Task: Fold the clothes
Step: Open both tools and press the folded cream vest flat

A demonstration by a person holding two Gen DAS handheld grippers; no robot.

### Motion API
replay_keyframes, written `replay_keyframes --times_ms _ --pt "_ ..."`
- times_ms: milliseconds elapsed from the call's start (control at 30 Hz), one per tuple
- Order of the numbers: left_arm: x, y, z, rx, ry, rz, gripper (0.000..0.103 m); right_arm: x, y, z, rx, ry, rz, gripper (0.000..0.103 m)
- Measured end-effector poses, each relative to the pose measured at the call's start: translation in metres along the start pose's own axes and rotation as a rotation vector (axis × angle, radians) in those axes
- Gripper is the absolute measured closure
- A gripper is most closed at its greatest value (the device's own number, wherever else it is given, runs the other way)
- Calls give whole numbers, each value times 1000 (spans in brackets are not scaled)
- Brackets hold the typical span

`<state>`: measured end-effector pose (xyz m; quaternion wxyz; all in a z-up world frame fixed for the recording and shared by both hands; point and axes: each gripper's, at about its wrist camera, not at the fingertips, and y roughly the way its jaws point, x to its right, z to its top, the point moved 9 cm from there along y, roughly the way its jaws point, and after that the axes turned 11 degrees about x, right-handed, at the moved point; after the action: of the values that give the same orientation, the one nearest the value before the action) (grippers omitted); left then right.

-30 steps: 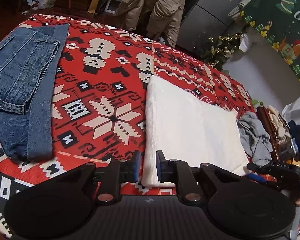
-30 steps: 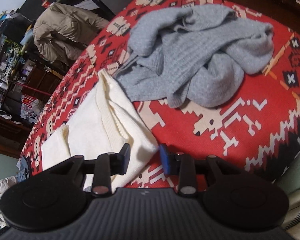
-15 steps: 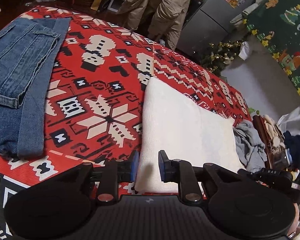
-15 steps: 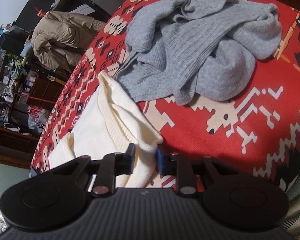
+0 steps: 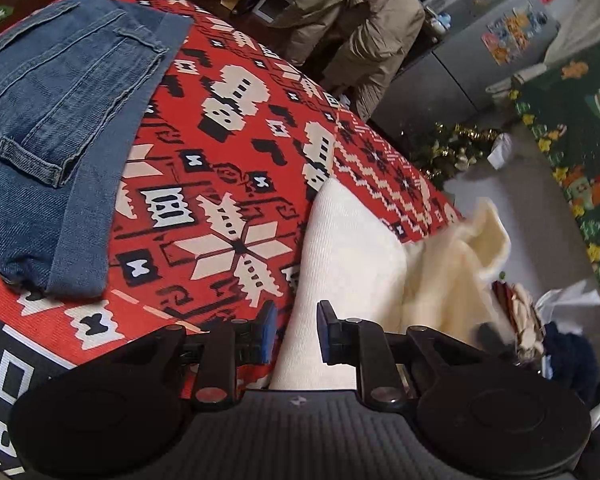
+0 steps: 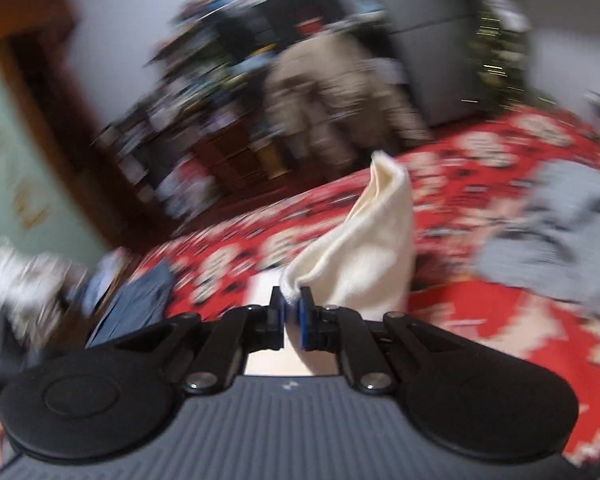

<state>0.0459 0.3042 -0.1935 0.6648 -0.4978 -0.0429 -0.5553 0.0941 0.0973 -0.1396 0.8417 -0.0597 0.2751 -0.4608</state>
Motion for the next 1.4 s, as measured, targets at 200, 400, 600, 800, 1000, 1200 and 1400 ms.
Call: replay_keyframes --times_ms 200,400,600,800,1000,1200,1400 --pt "-1 3 -2 -26 -44 -33 83 -49 39 -57 -183 -158 90 96" --pt "2 7 -6 -39 -38 -47 80 -46 53 -69 -240 -130 110 87" --pt "14 1 -5 0 17 -72 70 -64 39 -76 -240 -165 178 80" --pt "30 -7 -6 35 78 -124 70 -39 16 -56 -169 -143 96 80" --pt "27 16 -12 -19 41 -161 70 4 12 -30 -125 -70 -6 80" --pt "32 18 -11 -24 25 -210 70 26 22 -25 -122 -5 -13 80" --pt "36 26 -11 -30 21 -237 70 37 25 -23 -124 52 -6 80"
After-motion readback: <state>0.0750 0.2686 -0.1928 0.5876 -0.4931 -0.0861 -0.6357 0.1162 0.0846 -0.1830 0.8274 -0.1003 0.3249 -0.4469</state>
